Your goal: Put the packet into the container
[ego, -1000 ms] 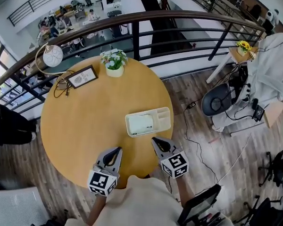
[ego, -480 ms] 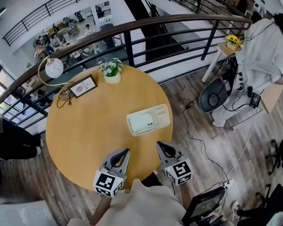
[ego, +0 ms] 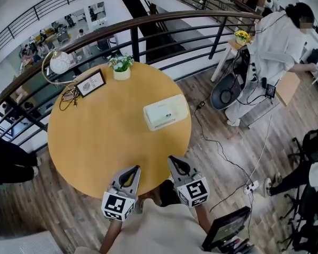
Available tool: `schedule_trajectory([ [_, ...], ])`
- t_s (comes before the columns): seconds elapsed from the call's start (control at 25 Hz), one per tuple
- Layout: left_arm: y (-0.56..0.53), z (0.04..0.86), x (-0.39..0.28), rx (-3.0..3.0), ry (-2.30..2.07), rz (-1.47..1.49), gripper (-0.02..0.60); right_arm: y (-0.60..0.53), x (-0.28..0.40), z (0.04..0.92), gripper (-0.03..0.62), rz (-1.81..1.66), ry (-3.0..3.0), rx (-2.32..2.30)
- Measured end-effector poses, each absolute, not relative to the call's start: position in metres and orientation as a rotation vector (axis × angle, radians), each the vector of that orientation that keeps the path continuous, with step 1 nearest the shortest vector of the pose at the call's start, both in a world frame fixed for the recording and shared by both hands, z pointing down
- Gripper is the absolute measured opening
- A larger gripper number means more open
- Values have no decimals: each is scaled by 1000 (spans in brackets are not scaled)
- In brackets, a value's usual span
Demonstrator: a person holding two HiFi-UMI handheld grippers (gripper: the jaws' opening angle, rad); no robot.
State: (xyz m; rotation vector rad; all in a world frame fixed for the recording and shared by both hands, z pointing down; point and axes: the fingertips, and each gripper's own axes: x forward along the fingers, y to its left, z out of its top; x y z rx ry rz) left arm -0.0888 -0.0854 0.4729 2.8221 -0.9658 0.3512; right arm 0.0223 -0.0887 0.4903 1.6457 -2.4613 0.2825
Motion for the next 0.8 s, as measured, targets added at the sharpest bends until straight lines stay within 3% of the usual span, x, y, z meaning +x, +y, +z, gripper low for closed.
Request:
schedule_trajectory([
  [0.8,-4,481,-67,2890,-830,323,5,12,52,491,5,229,-2352,1785],
])
